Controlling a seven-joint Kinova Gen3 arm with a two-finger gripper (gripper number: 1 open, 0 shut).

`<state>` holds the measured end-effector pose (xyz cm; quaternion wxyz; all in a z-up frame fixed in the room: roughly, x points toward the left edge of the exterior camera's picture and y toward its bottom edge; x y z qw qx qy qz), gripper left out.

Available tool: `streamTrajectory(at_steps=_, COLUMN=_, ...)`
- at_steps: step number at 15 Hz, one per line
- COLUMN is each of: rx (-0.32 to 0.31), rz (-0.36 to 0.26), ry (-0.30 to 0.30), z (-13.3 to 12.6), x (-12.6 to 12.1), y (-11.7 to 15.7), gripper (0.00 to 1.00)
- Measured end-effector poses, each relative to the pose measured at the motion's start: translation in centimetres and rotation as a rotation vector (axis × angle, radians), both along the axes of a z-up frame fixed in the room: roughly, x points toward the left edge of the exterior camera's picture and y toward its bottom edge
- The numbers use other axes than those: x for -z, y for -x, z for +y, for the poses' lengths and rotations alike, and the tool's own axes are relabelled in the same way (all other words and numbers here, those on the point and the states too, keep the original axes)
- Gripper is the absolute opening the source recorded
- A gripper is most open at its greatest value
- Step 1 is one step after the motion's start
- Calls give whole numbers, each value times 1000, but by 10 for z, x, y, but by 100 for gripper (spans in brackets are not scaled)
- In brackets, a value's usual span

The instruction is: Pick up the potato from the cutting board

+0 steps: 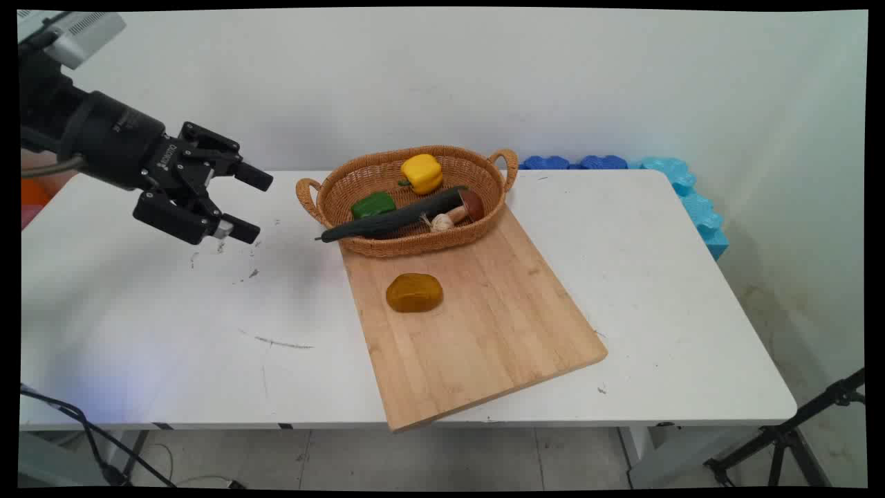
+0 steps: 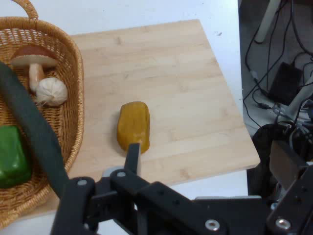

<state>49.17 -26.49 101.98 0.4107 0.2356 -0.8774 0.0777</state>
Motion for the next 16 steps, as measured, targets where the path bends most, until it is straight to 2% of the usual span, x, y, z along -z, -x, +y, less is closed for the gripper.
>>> streamTrajectory(at_steps=6, rx=-30, rz=-7, ry=12, z=-1, x=2, y=3, gripper=100)
streamTrajectory(at_steps=11, rx=-87, rz=-61, ry=27, z=-9, x=0, y=11, gripper=100)
streamTrajectory(at_steps=16, rx=-203, rz=-120, ry=-21, z=-39, x=27, y=57, gripper=100)
